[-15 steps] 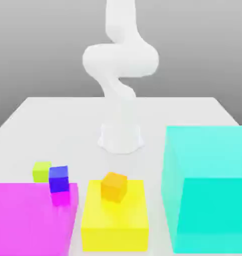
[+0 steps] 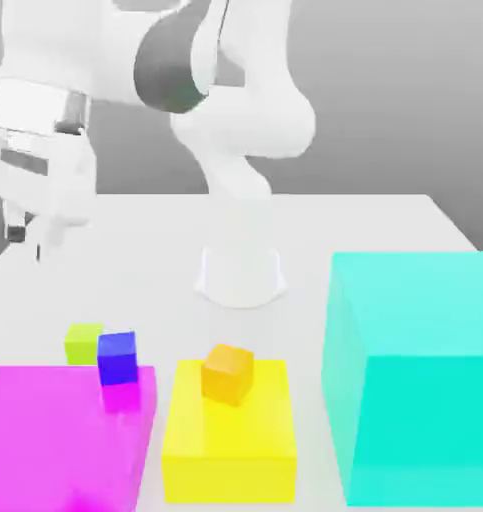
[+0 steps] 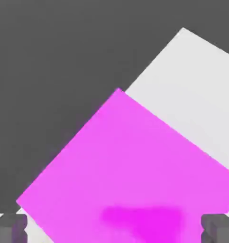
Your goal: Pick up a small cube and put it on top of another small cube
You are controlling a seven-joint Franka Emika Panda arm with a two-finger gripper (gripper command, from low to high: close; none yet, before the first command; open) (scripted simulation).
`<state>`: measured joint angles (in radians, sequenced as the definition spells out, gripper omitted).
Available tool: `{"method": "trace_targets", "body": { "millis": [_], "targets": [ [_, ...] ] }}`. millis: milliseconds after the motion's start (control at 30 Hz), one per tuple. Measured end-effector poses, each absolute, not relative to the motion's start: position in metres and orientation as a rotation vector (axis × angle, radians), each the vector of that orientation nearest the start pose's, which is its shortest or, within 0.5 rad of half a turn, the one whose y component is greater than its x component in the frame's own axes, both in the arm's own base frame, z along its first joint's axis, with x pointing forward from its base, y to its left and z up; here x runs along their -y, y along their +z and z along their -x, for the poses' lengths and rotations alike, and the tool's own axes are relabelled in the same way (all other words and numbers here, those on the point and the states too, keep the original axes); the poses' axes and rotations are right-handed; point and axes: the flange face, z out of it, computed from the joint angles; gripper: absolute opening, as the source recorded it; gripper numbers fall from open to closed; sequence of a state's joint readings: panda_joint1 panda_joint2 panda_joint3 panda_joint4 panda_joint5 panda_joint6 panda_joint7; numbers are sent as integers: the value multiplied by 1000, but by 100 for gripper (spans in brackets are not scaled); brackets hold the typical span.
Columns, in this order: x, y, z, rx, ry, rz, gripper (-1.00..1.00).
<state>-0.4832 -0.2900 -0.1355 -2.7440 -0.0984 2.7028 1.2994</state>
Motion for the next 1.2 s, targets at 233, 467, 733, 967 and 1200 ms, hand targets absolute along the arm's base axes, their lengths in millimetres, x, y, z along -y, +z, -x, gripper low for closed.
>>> {"method": "trace_targets", "body": {
  "millis": [233, 467, 733, 967, 1200],
  "targets": [
    [254, 209, -227, -2821, -45, 1363, 0],
    [254, 148, -212, -2866, -1, 1286, 0],
    [253, 129, -211, -2867, -3, 1286, -100],
    [255, 174, -211, -2866, -1, 1279, -100],
    [230, 239, -264, -2828, -2, 1366, -100]
  ]
}}
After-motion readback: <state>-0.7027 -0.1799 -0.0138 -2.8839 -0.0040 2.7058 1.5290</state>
